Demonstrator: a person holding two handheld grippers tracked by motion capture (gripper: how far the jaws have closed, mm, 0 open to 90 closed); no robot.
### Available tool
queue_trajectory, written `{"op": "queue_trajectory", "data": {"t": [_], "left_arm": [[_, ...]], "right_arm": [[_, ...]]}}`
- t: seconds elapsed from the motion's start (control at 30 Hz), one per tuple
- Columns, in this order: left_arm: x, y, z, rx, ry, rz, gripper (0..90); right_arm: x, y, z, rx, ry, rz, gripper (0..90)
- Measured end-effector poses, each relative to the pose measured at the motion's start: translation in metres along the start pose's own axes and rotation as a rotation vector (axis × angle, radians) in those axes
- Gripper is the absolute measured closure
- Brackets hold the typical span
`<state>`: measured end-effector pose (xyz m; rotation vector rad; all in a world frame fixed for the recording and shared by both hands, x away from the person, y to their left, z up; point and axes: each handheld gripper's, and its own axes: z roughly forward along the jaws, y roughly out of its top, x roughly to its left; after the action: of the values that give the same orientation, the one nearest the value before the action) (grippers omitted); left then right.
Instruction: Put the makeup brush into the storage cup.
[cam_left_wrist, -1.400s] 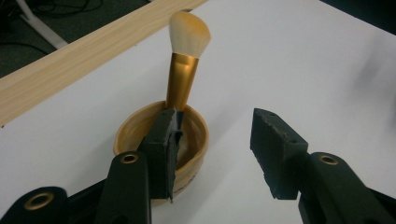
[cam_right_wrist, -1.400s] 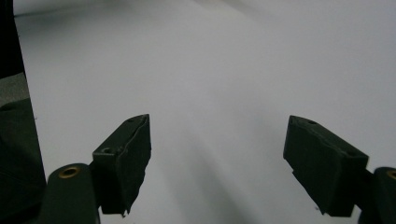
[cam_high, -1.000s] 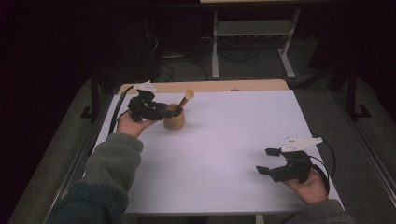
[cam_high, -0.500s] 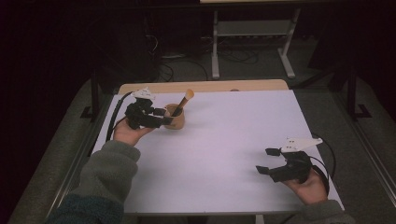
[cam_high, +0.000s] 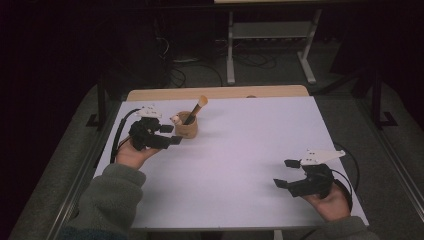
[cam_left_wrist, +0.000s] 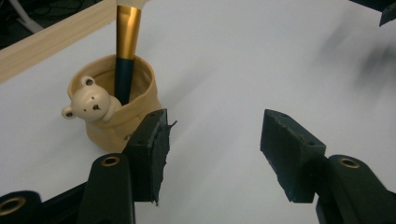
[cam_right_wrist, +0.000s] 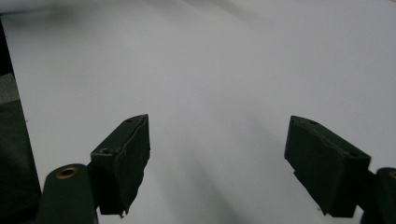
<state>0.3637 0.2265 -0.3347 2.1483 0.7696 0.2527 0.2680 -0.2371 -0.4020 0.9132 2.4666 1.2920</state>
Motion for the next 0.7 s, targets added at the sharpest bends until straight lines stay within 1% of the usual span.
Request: {"op": "queue_trajectory", "data": {"t": [0.13,0.2,0.23,0.27,0.33,0.4,0.47,0.57,0.6,0.63,0.7], "left_arm": [[-0.006,-0.007,-0.002,-0.003,-0.004,-0.009,40.4],[-0.008,-0.011,-0.002,0.000,-0.004,-0.008,39.7],[-0.009,-0.013,-0.003,0.004,-0.004,-0.003,39.5],[-0.010,-0.015,-0.002,-0.004,-0.007,-0.012,39.4],[-0.012,-0.019,-0.003,-0.002,-0.007,-0.013,39.3],[-0.014,-0.022,-0.003,0.003,-0.003,-0.010,38.7],[-0.016,-0.025,-0.004,0.011,-0.002,0.003,38.5],[-0.021,-0.030,-0.006,0.001,-0.004,-0.003,38.1],[-0.021,-0.031,-0.006,0.005,-0.004,0.008,38.0],[-0.023,-0.032,-0.007,0.005,-0.003,-0.001,37.8],[-0.025,-0.035,-0.007,0.000,-0.006,-0.006,36.9]], "right_arm": [[0.001,0.000,0.000,-0.002,-0.005,0.003,21.1],[0.001,-0.001,-0.001,-0.004,-0.007,0.001,21.1],[0.002,-0.001,-0.001,-0.003,-0.011,0.007,21.0],[0.002,-0.002,-0.001,-0.001,-0.010,0.006,20.9],[0.003,-0.002,-0.002,-0.004,-0.015,0.008,20.9],[0.004,-0.003,-0.003,-0.004,-0.017,0.004,20.9],[0.005,-0.003,-0.003,-0.004,-0.021,0.005,20.9],[0.004,-0.004,-0.003,-0.004,-0.025,0.001,20.9],[0.004,-0.004,-0.003,-0.004,-0.026,0.001,20.9],[0.004,-0.004,-0.003,-0.003,-0.026,0.001,20.9],[0.005,-0.005,-0.003,-0.001,-0.029,0.011,20.8]]}}
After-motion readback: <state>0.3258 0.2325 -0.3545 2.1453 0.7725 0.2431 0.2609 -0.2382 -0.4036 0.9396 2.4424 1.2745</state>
